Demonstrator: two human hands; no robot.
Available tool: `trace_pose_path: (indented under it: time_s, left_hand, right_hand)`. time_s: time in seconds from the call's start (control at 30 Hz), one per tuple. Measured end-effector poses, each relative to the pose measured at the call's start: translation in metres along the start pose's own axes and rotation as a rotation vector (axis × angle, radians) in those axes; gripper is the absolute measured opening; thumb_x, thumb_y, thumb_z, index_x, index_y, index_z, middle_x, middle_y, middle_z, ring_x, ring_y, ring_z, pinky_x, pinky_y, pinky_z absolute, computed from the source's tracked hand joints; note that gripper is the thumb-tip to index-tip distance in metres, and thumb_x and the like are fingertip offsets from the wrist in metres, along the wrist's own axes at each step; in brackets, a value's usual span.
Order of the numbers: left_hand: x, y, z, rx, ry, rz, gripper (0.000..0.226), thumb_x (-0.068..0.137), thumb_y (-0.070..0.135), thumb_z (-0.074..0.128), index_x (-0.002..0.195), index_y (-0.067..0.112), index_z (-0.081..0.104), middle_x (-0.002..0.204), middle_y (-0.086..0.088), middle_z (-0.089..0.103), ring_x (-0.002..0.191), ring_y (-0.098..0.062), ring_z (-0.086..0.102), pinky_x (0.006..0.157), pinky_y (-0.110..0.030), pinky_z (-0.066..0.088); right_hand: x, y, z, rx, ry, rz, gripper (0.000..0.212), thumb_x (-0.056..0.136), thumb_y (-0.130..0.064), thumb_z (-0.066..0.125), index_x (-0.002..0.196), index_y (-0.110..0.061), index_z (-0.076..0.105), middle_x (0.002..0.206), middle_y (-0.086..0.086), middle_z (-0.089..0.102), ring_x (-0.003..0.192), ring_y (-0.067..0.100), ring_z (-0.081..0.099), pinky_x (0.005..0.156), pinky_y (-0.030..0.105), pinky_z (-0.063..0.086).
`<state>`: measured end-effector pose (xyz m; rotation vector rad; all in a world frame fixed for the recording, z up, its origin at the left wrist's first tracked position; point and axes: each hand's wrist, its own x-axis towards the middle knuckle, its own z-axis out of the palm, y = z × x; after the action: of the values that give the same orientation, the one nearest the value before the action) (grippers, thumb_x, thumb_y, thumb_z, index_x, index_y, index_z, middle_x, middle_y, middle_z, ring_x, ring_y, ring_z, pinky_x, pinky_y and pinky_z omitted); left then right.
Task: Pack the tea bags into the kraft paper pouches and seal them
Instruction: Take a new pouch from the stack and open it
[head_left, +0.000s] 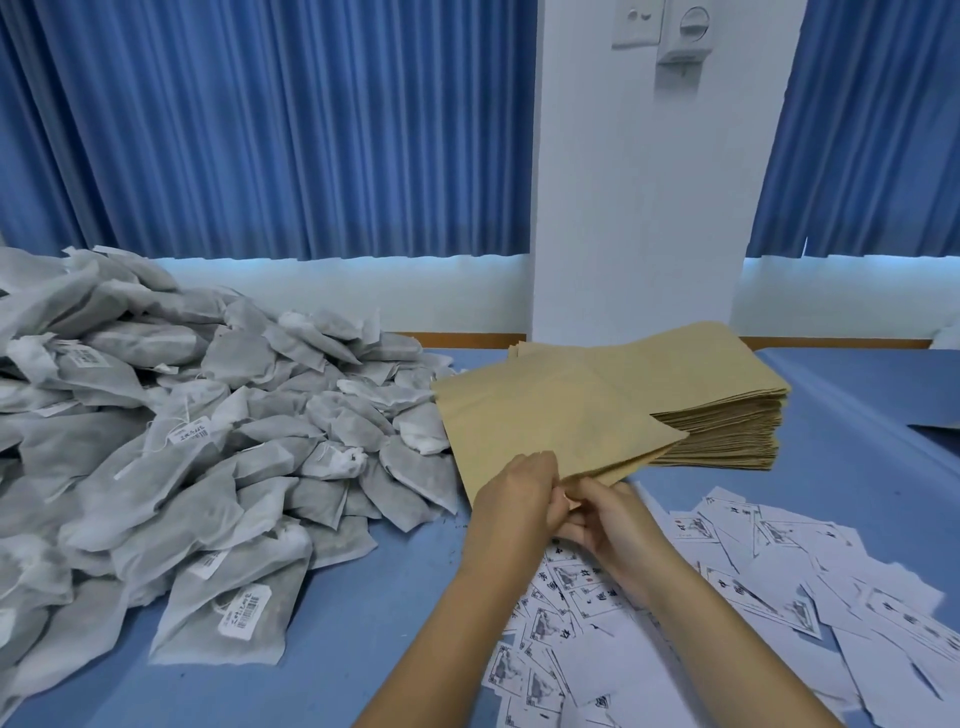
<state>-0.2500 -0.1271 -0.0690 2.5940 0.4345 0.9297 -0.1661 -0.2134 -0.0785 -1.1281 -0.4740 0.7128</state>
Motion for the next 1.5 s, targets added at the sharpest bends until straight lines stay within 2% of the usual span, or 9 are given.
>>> trace_pose_path:
  time_s: [0.2, 0.4, 0.53, 0.67, 0.8, 0.97, 1.2, 1.37, 1.5]
  left_hand:
    - [0.002, -0.010, 0.009, 0.099, -0.046, 0.058, 0.021, 0.096, 0.021, 0.048, 0.109, 0.013, 0.064, 0.108, 0.001, 0.055, 0.104, -0.016, 0.049, 0.075, -0.036, 0.047]
    - [-0.004, 0.000, 0.002, 0.153, 0.162, 0.135, 0.023, 0.064, -0.001, 0.078, 0.060, 0.004, 0.056, 0.064, -0.007, 0.055, 0.058, -0.024, 0.056, 0.042, -0.028, 0.041]
    - [-0.003, 0.007, -0.001, 0.129, 0.266, 0.160, 0.034, 0.048, -0.008, 0.080, 0.055, 0.006, 0.050, 0.056, -0.006, 0.049, 0.050, -0.023, 0.049, 0.040, -0.024, 0.035]
    - [-0.007, 0.007, 0.000, 0.023, 0.290, 0.082, 0.027, 0.059, -0.008, 0.073, 0.061, 0.005, 0.049, 0.060, -0.007, 0.050, 0.055, -0.024, 0.048, 0.045, -0.031, 0.039]
    - [-0.002, 0.001, -0.009, -0.138, 0.389, -0.195, 0.012, 0.079, -0.002, 0.058, 0.072, 0.004, 0.051, 0.061, -0.007, 0.048, 0.059, -0.021, 0.041, 0.055, -0.042, 0.042]
    - [-0.003, 0.001, -0.010, 0.094, 0.179, -0.071, 0.021, 0.083, 0.014, 0.062, 0.105, 0.013, 0.062, 0.091, -0.003, 0.060, 0.086, -0.024, 0.056, 0.075, -0.036, 0.041]
    - [-0.005, 0.007, -0.002, 0.248, 0.111, 0.142, 0.028, 0.049, -0.007, 0.079, 0.069, 0.009, 0.067, 0.063, -0.003, 0.058, 0.057, -0.023, 0.056, 0.048, -0.027, 0.046]
    - [-0.004, 0.011, -0.008, 0.368, 0.145, 0.068, 0.045, 0.052, 0.002, 0.081, 0.092, 0.017, 0.067, 0.078, -0.001, 0.056, 0.062, -0.021, 0.053, 0.054, -0.029, 0.039]
    - [-0.007, 0.007, -0.016, 0.297, 0.224, -0.035, 0.067, 0.051, -0.015, 0.072, 0.108, 0.020, 0.070, 0.089, -0.010, 0.055, 0.056, -0.021, 0.052, 0.041, -0.025, 0.030]
  right_hand:
    - [-0.001, 0.012, 0.011, -0.135, 0.199, 0.003, 0.027, 0.093, 0.005, 0.035, 0.087, 0.003, 0.061, 0.061, 0.015, 0.063, 0.053, 0.024, 0.062, 0.054, 0.030, 0.055]
    - [-0.004, 0.006, 0.020, -0.360, 0.250, -0.041, 0.044, 0.090, 0.003, 0.039, 0.052, -0.015, 0.048, 0.041, -0.001, 0.049, 0.041, 0.014, 0.044, 0.042, 0.017, 0.036]
    - [-0.011, 0.000, 0.028, -0.237, 0.220, -0.023, 0.042, 0.091, 0.005, 0.038, 0.054, -0.014, 0.045, 0.041, 0.000, 0.043, 0.033, 0.006, 0.039, 0.035, 0.012, 0.033]
    - [-0.014, -0.004, 0.032, -0.092, 0.212, 0.025, 0.037, 0.094, 0.006, 0.035, 0.063, -0.010, 0.046, 0.045, 0.001, 0.044, 0.036, 0.007, 0.040, 0.035, 0.017, 0.037]
    - [-0.016, 0.006, 0.035, -0.004, 0.254, 0.181, 0.017, 0.096, 0.006, 0.034, 0.086, -0.003, 0.044, 0.060, 0.020, 0.064, 0.060, 0.034, 0.067, 0.055, 0.037, 0.059]
    - [-0.012, 0.005, 0.031, -0.118, 0.184, 0.100, 0.019, 0.094, -0.003, 0.040, 0.091, 0.000, 0.059, 0.063, 0.013, 0.068, 0.052, 0.025, 0.067, 0.057, 0.034, 0.051]
    - [-0.005, -0.002, 0.004, -0.097, 0.332, 0.113, 0.017, 0.093, -0.009, 0.050, 0.095, -0.002, 0.065, 0.079, 0.017, 0.071, 0.064, 0.030, 0.069, 0.053, 0.029, 0.056]
    - [-0.006, -0.004, 0.002, -0.276, 0.296, 0.040, 0.019, 0.086, -0.006, 0.046, 0.077, -0.004, 0.063, 0.049, 0.012, 0.056, 0.035, 0.017, 0.039, 0.040, 0.021, 0.029]
    - [-0.005, 0.000, 0.007, -0.492, 0.313, 0.004, 0.025, 0.084, 0.001, 0.034, 0.085, 0.002, 0.059, 0.046, 0.018, 0.056, 0.032, 0.022, 0.042, 0.042, 0.027, 0.040]
